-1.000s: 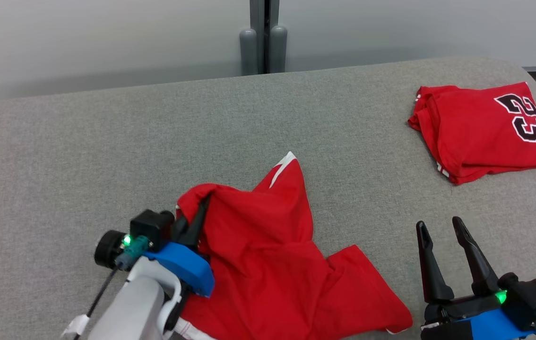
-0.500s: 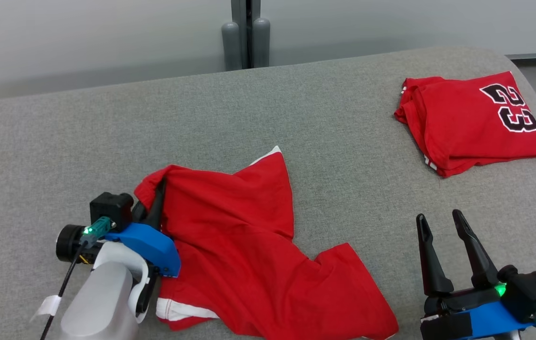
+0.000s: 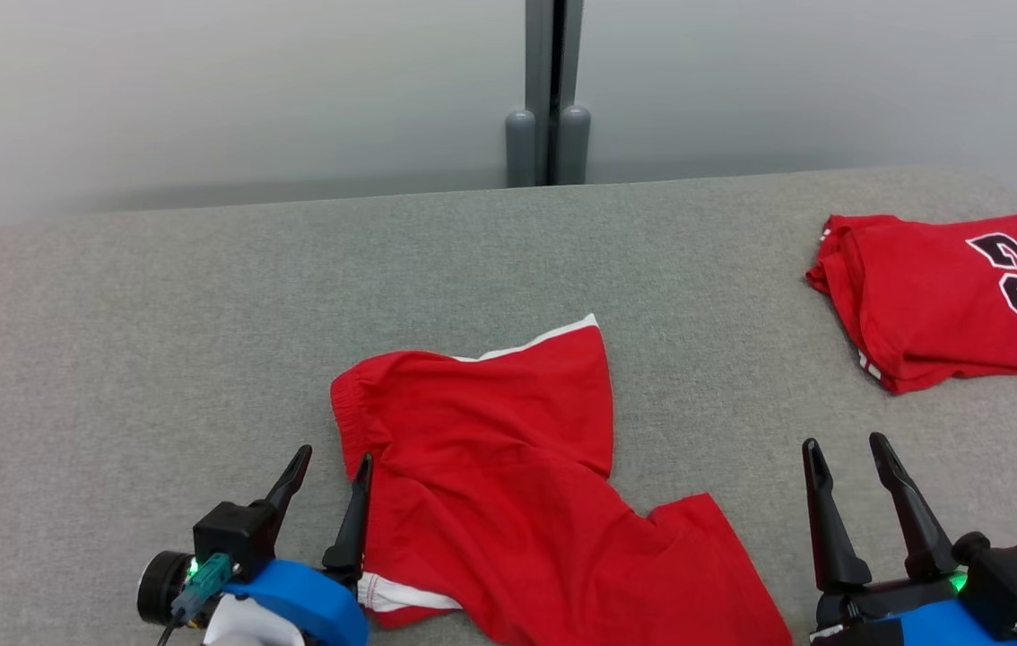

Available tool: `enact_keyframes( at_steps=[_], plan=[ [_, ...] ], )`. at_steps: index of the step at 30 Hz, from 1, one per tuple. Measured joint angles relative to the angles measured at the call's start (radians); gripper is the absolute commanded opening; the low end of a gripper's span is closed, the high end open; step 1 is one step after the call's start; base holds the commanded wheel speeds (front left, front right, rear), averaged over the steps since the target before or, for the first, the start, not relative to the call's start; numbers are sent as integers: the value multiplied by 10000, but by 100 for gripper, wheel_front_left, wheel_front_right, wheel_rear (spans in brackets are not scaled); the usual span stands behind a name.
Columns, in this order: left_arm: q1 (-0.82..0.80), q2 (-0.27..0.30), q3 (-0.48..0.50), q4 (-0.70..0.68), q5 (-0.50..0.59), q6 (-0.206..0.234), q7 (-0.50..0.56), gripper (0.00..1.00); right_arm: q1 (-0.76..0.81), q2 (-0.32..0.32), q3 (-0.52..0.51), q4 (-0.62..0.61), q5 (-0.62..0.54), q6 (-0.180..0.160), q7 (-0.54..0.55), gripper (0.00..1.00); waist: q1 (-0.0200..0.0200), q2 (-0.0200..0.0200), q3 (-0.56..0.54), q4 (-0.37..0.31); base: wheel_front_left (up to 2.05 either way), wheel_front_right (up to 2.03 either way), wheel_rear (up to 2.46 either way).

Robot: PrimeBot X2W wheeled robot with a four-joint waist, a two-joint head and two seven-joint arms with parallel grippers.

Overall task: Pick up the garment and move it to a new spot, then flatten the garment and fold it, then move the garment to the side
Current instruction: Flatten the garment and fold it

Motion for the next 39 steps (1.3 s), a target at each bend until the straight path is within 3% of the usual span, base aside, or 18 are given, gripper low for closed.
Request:
enact_keyframes(
  at_steps=[15, 30, 35, 39],
  plan=[
    [2172, -121, 2334, -3986, 1290, 437, -10, 100, 631, 6, -196, -77, -109, 0, -2, 100, 0, -1, -807, 767, 0, 0, 0],
    [3160, -359, 3156, -4157, 2044, 303, -10, 100, 1407, 4, -729, -69, -115, 0, -2, 100, 0, 0, -1010, 644, 0, 0, 0],
    [3126, -412, 3047, -4034, 2044, 161, -10, 100, 1404, -6, -531, 107, -268, 2, 0, 100, 1, 1, -982, 599, 0, 0, 0],
    [3090, -324, 2428, -3789, 2027, 4, -10, 100, 1475, -362, -48, 449, -351, 0, -2, 100, 1, 2, -941, 578, 0, 0, 0]
  ],
)
